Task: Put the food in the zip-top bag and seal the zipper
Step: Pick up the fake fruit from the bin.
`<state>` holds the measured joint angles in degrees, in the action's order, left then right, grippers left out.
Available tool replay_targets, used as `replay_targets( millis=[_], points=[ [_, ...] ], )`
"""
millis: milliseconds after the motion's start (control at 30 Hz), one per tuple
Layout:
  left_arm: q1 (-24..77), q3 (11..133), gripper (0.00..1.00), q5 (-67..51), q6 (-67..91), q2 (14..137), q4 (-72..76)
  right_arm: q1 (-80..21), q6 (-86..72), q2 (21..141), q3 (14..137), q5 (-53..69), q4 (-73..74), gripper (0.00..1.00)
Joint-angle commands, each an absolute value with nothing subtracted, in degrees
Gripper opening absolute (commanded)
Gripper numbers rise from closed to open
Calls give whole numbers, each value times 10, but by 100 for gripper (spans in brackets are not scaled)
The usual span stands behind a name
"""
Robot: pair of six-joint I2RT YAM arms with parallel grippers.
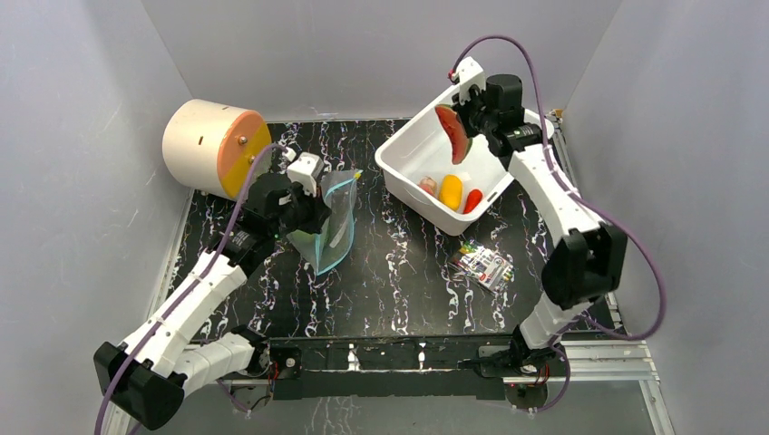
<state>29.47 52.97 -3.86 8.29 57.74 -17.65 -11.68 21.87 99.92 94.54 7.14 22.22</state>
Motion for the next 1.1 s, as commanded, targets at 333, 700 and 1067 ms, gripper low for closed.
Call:
replay_targets(
  millis=[333,700,1067],
  points=[
    [297,608,0,-117,157,579,-221,-196,183,756,760,239,-35,0],
    [297,634,0,-135,180,602,-235,-292,204,662,646,366,-195,0],
    [297,624,0,-191,200,595,-218,-339,202,644,598,481,-307,0]
  ],
)
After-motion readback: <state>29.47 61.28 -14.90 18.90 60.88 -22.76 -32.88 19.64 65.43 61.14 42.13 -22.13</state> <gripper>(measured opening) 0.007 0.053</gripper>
